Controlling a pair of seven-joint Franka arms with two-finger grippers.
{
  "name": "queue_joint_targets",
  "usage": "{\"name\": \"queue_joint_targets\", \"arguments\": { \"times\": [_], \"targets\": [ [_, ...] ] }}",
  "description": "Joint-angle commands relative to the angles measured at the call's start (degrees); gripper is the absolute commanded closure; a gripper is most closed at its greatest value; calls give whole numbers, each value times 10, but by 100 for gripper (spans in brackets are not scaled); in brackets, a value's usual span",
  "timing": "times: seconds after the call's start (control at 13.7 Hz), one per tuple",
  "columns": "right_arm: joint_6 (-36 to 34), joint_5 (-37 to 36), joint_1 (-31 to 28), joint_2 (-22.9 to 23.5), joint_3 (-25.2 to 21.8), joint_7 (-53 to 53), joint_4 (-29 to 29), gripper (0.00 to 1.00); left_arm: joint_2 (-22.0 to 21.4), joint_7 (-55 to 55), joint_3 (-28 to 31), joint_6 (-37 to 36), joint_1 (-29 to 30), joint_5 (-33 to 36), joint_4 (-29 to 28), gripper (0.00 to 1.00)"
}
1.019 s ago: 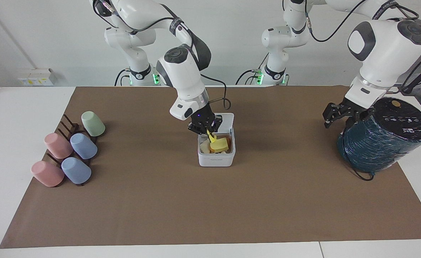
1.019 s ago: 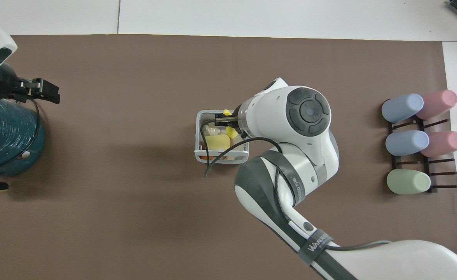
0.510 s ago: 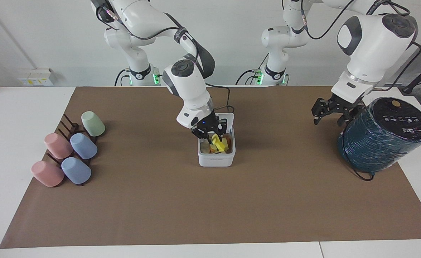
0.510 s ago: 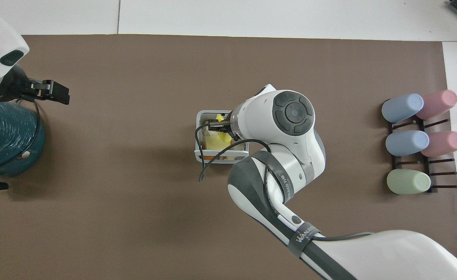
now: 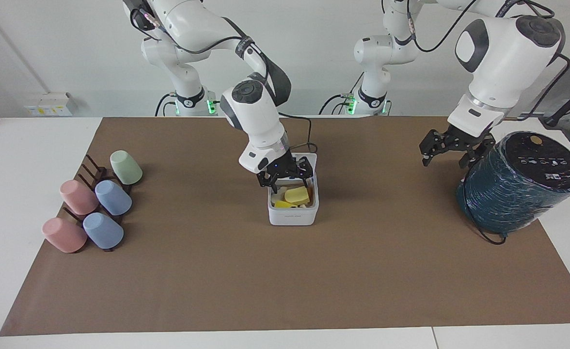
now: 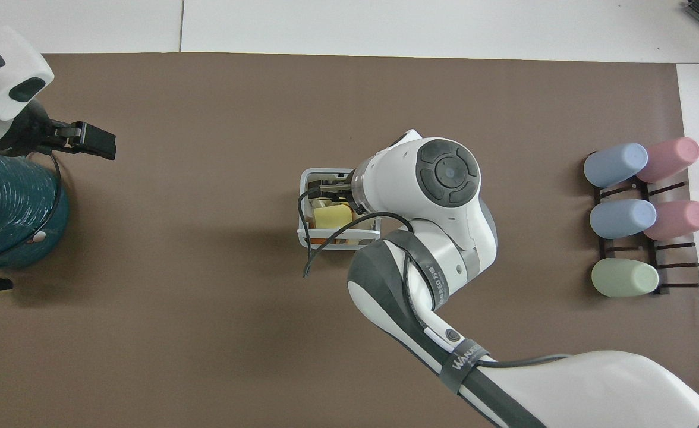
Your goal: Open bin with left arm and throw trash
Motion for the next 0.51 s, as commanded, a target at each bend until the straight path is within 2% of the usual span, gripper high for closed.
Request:
{"name": "queue_joint_targets", "arguments": {
  "times": [0.0, 0.15, 0.44],
  "targets": [
    [5, -21, -18, -16, -5, 4, 4, 0, -23, 1, 2, -18, 2, 0, -18, 0],
    [0, -61, -38, -17, -6, 4, 8, 0, -26, 1, 2, -20, 2, 0, -17, 0],
    [-45, -121, -84, -52, -7, 4, 8, 0, -27, 3, 3, -28, 3, 0, -14, 0]
  ]
}}
